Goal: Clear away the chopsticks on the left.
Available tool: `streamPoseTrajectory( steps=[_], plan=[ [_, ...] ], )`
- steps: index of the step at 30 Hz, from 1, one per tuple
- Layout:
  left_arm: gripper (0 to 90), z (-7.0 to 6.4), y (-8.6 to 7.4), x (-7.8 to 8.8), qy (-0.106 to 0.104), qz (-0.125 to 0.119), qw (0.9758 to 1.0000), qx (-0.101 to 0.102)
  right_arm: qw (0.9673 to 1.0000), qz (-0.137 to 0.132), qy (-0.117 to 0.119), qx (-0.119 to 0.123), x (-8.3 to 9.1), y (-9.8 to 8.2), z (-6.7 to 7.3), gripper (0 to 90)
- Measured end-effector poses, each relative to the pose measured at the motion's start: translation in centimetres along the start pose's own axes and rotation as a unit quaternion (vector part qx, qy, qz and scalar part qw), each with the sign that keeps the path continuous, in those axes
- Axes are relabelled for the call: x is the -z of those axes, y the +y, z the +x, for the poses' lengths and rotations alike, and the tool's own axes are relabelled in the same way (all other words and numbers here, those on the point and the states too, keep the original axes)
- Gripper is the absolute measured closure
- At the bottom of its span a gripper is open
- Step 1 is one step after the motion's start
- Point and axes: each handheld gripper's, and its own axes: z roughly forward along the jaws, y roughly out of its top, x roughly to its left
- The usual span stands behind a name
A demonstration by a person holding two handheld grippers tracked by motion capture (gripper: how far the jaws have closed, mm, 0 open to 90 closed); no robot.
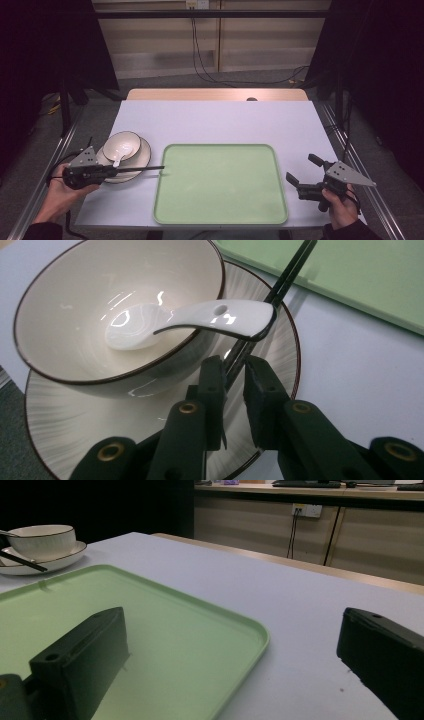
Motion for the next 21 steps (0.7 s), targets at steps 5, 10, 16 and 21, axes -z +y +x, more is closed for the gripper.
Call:
streamPoseTrajectory(
  steps=[5,10,16,21],
  plan=[
    [75.7,0.0,0.0,-0.5,0.006,-0.005,1.0000,0.002,1.0000,0.001,0.005,-0.004,0.0,0.0,0.0,0.0],
    [76.0,-0.1,0.1,-0.9,0.005,0.005,0.9999,-0.011,1.0000,0.000,0.005,-0.006,0.1,0.0,0.0,0.0],
    [76.0,-0.1,0.0,-1.1,-0.003,0.021,0.9995,-0.025,1.0000,0.000,0.007,-0.002,0.1,0.0,0.0,0.0],
    [72.0,-0.2,0.1,-1.5,-0.003,0.033,0.9986,-0.041,1.0000,0.000,0.007,-0.003,0.0,0.0,0.0,0.0]
  ],
)
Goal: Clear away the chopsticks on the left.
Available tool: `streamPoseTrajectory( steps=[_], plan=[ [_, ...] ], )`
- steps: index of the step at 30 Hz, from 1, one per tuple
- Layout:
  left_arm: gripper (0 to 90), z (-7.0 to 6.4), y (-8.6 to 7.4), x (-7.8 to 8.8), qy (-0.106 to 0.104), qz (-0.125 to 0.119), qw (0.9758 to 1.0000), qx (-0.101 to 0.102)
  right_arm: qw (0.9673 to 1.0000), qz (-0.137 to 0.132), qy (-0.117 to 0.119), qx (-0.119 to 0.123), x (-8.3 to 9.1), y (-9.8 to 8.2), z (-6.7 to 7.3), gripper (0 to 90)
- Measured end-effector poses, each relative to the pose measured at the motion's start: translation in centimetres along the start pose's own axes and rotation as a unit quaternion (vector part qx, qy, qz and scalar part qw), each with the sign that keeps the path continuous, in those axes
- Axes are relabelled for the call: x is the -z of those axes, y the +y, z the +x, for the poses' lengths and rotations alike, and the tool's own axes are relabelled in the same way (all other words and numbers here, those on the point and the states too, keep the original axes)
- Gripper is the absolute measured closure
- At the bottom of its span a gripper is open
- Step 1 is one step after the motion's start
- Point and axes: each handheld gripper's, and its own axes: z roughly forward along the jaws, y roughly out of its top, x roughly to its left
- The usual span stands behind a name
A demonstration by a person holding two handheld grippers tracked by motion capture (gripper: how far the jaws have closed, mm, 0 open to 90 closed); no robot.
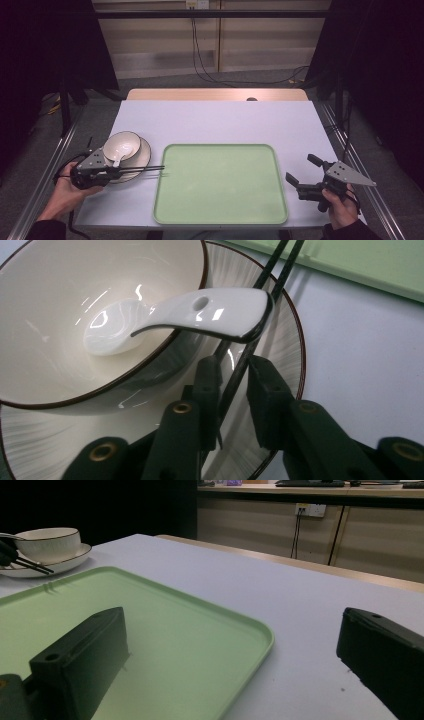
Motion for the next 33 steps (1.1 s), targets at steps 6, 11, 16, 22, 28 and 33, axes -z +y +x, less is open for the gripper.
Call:
streamPoseTrajectory(
  steps=[6,11,16,22,28,33],
  plan=[
    [77.1,0.0,0.0,-0.3,-0.021,0.018,0.9995,-0.012,1.0000,0.003,0.001,-0.002,0.0,0.0,0.1,0.0],
    [83.7,0.2,0.0,-0.3,-0.037,0.029,0.9989,-0.002,1.0000,0.004,-0.005,-0.006,-0.1,0.0,0.1,0.0],
    [85.3,0.3,0.0,-0.1,-0.047,0.031,0.9984,0.004,0.9999,0.003,-0.008,-0.006,-0.1,-0.1,0.0,0.0],
    [85.6,0.2,0.2,0.0,-0.046,0.028,0.9979,0.035,1.0000,0.004,-0.006,-0.006,-0.1,-0.1,0.0,0.0],
    [85.6,0.0,0.6,0.7,-0.051,0.018,0.9968,0.059,1.0000,0.000,-0.004,-0.004,-0.1,0.0,0.0,0.0],
    [85.7,-0.3,1.0,1.4,-0.047,-0.002,0.9956,0.081,0.9999,0.005,-0.001,-0.010,-0.1,0.0,0.0,0.0]
  ],
)
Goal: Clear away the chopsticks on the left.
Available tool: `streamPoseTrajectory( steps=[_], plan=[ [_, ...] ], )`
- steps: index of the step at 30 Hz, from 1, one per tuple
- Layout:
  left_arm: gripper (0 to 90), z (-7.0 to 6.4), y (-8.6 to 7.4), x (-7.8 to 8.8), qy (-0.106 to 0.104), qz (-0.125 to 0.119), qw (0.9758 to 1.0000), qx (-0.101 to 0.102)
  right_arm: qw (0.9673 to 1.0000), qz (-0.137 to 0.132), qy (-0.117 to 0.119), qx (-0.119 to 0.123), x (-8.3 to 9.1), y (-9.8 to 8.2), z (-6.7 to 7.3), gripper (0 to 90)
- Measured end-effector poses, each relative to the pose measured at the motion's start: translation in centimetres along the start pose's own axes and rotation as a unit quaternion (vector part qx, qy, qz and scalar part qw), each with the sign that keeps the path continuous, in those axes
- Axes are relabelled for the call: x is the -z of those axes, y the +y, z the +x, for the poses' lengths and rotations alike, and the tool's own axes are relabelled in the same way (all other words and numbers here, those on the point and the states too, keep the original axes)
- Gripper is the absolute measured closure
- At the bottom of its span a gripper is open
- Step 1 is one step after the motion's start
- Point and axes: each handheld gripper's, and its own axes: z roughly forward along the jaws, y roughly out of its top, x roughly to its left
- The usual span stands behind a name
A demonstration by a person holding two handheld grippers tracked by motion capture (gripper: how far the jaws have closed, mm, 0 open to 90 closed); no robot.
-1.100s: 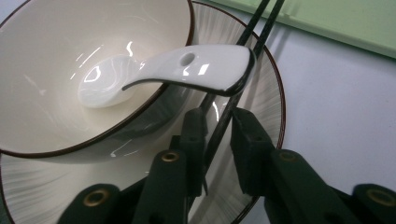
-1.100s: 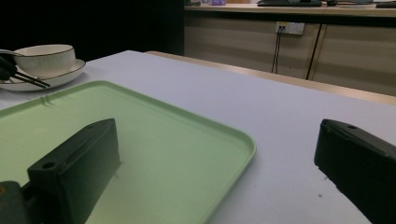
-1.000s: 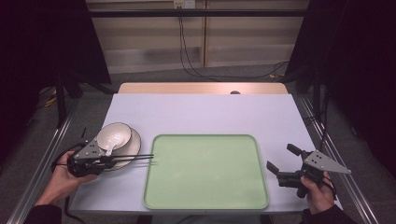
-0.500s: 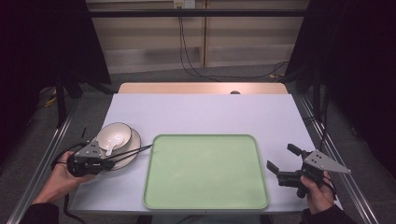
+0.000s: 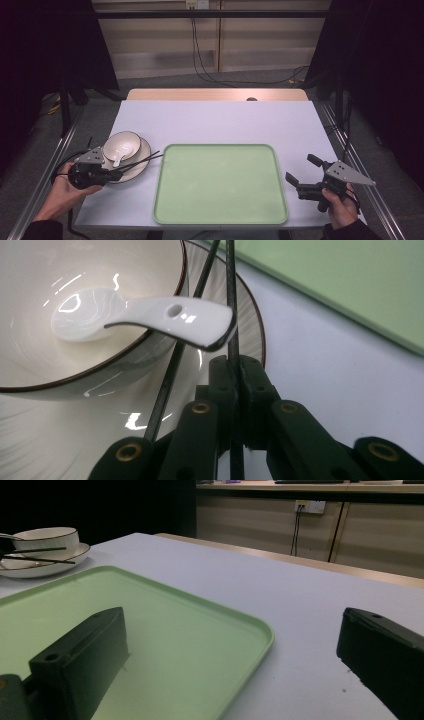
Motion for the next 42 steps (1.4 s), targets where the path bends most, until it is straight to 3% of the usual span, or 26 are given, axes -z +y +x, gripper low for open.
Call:
streamPoseTrajectory(
  steps=[6,9,12,17,20,26,30,37,40,42],
  plan=[
    [85.7,-1.0,0.3,0.3,-0.003,-0.022,0.9996,0.018,1.0000,-0.005,0.001,0.004,0.0,0.0,0.0,0.0],
    [85.6,-1.3,0.4,0.5,0.015,-0.029,0.9990,0.029,1.0000,-0.006,0.001,0.003,0.0,0.0,0.0,0.0],
    [85.6,-2.2,0.7,1.2,0.027,-0.053,0.9970,0.048,1.0000,-0.006,-0.001,0.004,0.0,0.0,0.0,0.0],
    [85.7,-4.0,1.0,1.5,0.034,-0.054,0.9948,0.079,1.0000,-0.006,0.002,0.003,0.0,0.0,0.0,0.0],
    [85.7,-5.2,1.0,1.4,0.033,-0.068,0.9928,0.093,1.0000,-0.005,0.001,0.004,0.0,0.0,0.0,0.0],
    [85.8,-7.4,1.5,1.0,0.027,-0.070,0.9913,0.108,1.0000,-0.005,0.000,0.003,-0.1,0.0,0.1,0.0],
    [85.8,-8.7,2.2,0.7,0.044,-0.076,0.9872,0.133,0.9999,-0.005,0.004,0.009,-0.1,0.0,0.0,0.0],
    [85.8,-9.8,3.2,-0.8,0.031,-0.084,0.9844,0.151,0.9999,-0.003,0.005,0.010,-0.1,0.1,0.1,0.0],
    [85.8,-10.1,3.7,-1.5,0.026,-0.076,0.9832,0.164,0.9999,-0.006,0.004,0.010,-0.2,0.1,0.1,0.1],
    [85.8,-10.1,4.0,-2.1,0.020,-0.069,0.9812,0.179,0.9999,-0.006,0.004,0.010,-0.2,0.1,0.1,0.1]
  ],
)
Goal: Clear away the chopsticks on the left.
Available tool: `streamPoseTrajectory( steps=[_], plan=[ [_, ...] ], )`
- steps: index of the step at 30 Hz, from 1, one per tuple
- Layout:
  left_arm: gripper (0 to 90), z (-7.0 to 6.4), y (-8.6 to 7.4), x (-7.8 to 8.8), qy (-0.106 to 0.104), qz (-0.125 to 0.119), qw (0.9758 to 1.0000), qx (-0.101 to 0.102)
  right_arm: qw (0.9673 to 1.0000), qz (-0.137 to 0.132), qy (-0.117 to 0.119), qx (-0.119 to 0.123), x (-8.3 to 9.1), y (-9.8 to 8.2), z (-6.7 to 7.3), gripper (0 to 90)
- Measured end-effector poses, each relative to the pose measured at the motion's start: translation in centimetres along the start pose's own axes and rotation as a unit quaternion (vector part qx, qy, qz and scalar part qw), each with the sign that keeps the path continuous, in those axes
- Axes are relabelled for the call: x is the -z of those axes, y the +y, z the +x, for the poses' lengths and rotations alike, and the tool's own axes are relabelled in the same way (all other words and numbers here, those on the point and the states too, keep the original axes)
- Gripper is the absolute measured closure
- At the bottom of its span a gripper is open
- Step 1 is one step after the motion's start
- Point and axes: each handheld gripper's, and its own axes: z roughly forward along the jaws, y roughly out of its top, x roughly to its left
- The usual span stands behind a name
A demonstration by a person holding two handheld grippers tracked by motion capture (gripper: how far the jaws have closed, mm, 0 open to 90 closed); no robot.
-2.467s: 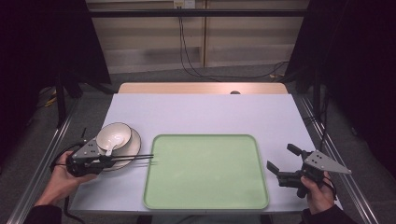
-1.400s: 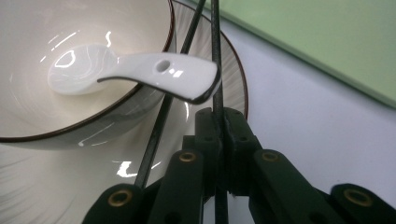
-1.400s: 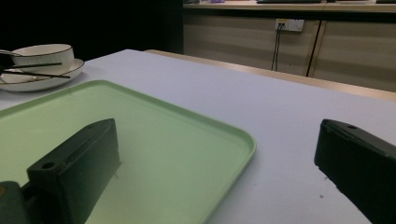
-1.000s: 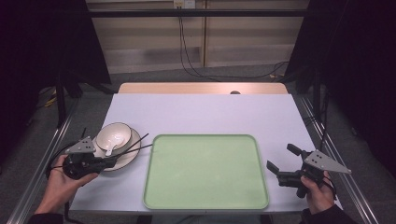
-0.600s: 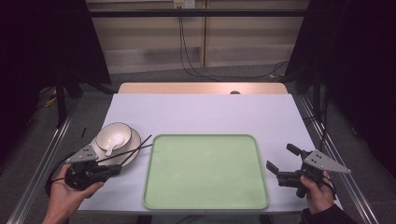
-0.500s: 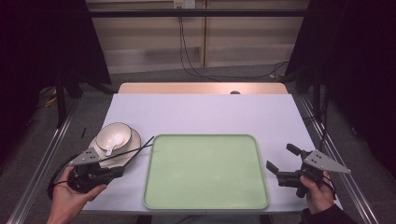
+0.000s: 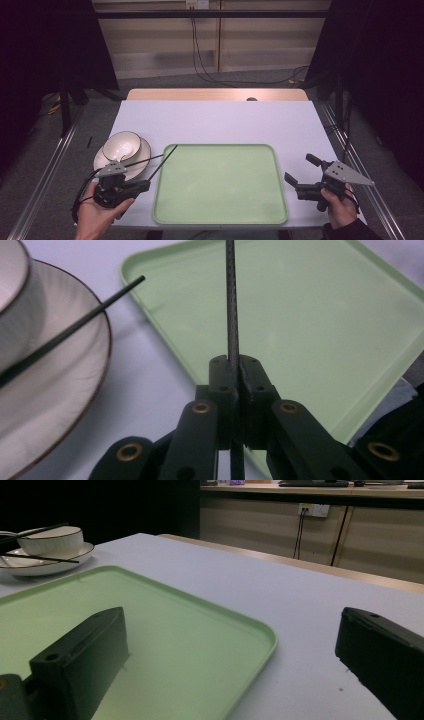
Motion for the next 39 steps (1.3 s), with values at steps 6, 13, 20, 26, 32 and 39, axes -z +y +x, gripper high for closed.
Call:
streamPoseTrajectory(
  steps=[6,13,20,26,32,39],
  plan=[
    [85.8,-1.0,0.4,-1.8,0.013,0.019,0.9996,0.013,1.0000,0.000,0.001,0.000,0.0,0.0,0.0,0.1],
    [85.7,-2.3,0.9,-4.1,0.038,0.032,0.9982,0.035,1.0000,-0.002,0.001,-0.001,0.0,0.0,0.1,0.1],
    [85.7,-2.9,1.6,-6.0,0.063,0.048,0.9944,0.071,1.0000,-0.002,0.002,0.002,0.0,0.0,0.0,0.2],
    [85.7,-2.6,1.3,-7.0,0.085,0.056,0.9894,0.103,1.0000,-0.003,0.004,0.001,0.0,0.0,0.1,0.2],
    [85.7,-2.2,1.0,-7.7,0.100,0.060,0.9856,0.123,1.0000,-0.001,0.005,0.006,0.0,0.0,0.0,0.2],
    [85.6,-1.9,1.1,-8.5,0.107,0.063,0.9822,0.141,0.9999,0.000,0.009,0.007,-0.1,0.0,0.1,0.2]
  ],
)
